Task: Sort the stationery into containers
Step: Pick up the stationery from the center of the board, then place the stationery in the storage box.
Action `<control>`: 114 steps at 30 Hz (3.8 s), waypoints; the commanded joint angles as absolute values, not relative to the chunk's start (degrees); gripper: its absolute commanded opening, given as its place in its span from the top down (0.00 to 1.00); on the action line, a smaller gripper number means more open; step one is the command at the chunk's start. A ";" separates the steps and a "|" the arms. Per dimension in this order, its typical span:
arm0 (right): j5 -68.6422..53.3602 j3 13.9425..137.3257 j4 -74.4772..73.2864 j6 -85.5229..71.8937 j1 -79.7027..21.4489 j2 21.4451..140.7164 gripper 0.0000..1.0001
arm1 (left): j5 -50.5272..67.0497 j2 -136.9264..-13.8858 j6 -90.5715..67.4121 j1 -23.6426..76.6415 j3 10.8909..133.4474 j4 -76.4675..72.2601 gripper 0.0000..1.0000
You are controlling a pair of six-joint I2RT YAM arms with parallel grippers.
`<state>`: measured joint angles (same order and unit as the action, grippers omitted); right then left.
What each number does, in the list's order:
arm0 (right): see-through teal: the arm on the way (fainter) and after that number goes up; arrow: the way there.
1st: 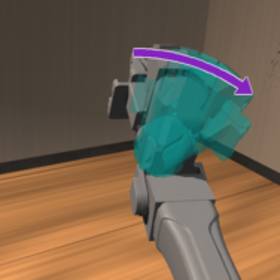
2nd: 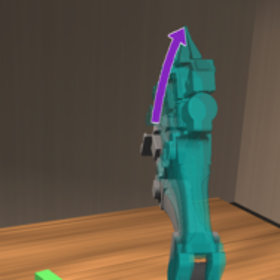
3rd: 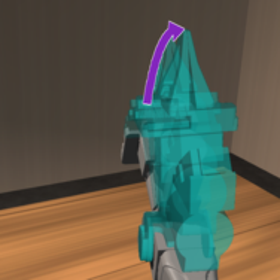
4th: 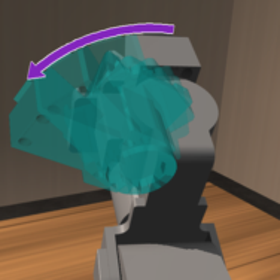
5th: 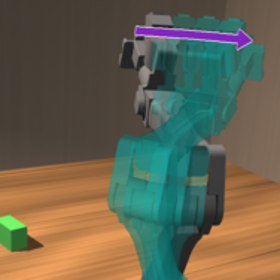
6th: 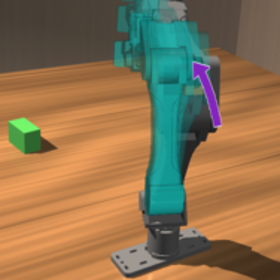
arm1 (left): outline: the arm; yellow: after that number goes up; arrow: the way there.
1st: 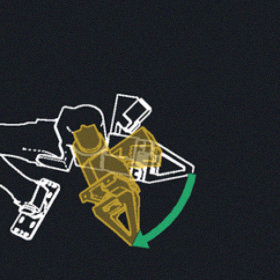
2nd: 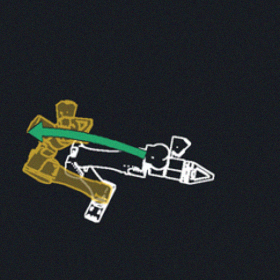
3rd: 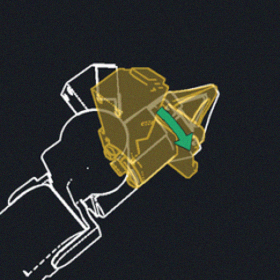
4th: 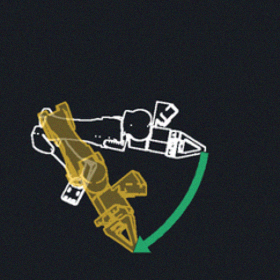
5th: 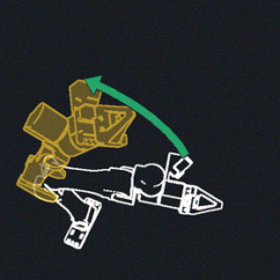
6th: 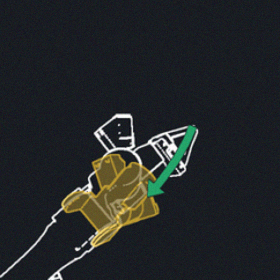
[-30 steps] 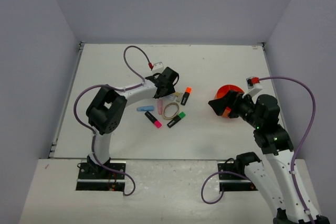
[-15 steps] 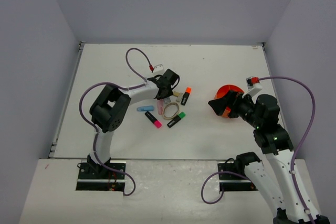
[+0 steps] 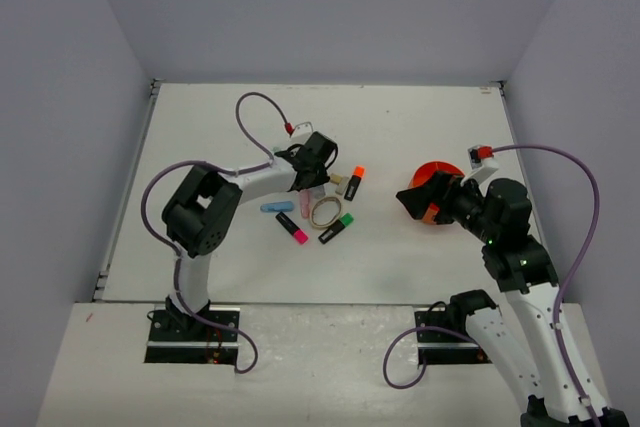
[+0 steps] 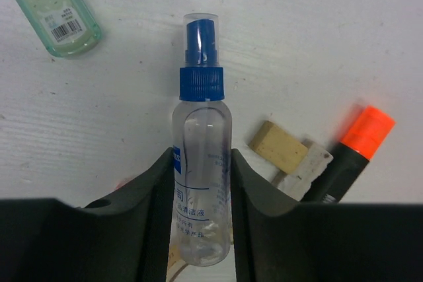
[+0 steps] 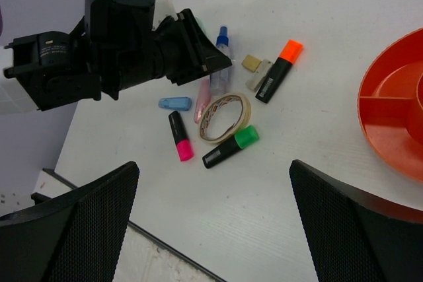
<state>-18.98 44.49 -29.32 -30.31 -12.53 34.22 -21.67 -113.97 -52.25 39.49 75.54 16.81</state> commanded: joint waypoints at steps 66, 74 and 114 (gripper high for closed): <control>22.18 56.68 -23.54 -27.07 -23.36 54.95 1.00 | -38.98 -60.71 -44.62 44.30 57.64 47.76 0.00; 29.97 60.10 -23.84 -25.65 -20.94 60.29 1.00 | -47.51 -50.02 -38.96 44.30 51.30 46.71 0.00; 29.67 66.53 -21.66 -22.85 -19.02 78.62 1.00 | -42.19 -52.69 -32.21 44.21 50.49 42.63 0.00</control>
